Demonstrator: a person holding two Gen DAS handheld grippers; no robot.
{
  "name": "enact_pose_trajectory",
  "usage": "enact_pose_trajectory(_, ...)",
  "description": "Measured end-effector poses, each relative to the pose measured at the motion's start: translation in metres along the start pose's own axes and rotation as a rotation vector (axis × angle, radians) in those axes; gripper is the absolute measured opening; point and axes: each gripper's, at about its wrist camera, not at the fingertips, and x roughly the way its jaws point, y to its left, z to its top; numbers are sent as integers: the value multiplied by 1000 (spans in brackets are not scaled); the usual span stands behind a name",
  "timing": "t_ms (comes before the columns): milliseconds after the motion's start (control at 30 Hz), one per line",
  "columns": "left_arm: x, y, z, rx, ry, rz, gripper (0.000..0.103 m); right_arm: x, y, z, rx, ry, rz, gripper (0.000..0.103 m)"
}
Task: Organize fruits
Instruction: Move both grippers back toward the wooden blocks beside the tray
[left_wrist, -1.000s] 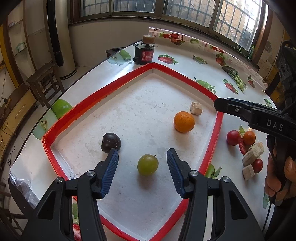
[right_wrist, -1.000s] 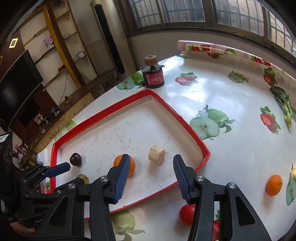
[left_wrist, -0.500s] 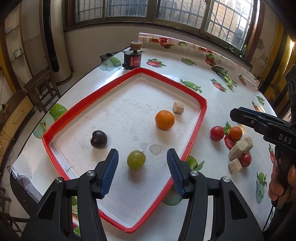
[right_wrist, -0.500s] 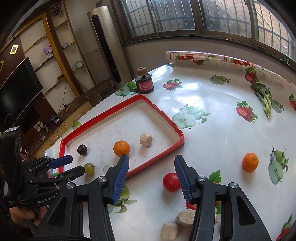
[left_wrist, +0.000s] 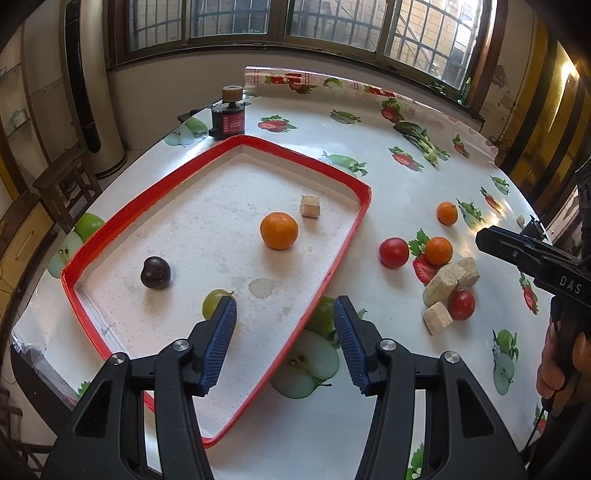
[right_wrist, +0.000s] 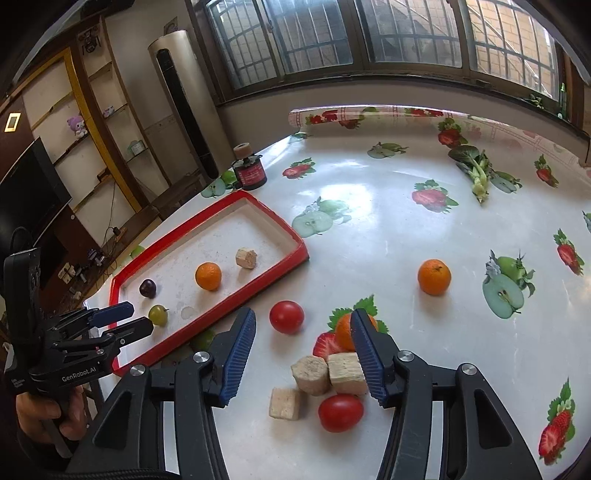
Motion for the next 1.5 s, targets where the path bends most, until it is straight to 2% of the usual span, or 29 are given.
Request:
enact_pose_trajectory(533,2,-49,-6,90,26,-56,53,-26,-47,-28,86,-10,-61,56)
enact_pose_trajectory(867,14,-87,-16,171,66,-115,53,-27,-66,-48,121,11,-79,56)
enact_pose_trajectory(1200,35,-111,-21,204,114,-183,53,-4,-67,-51,112,53,-68,55)
enact_pose_trajectory(1500,62,-123,-17,222,146,-206,53,26,-66,-43,114,83,-60,53)
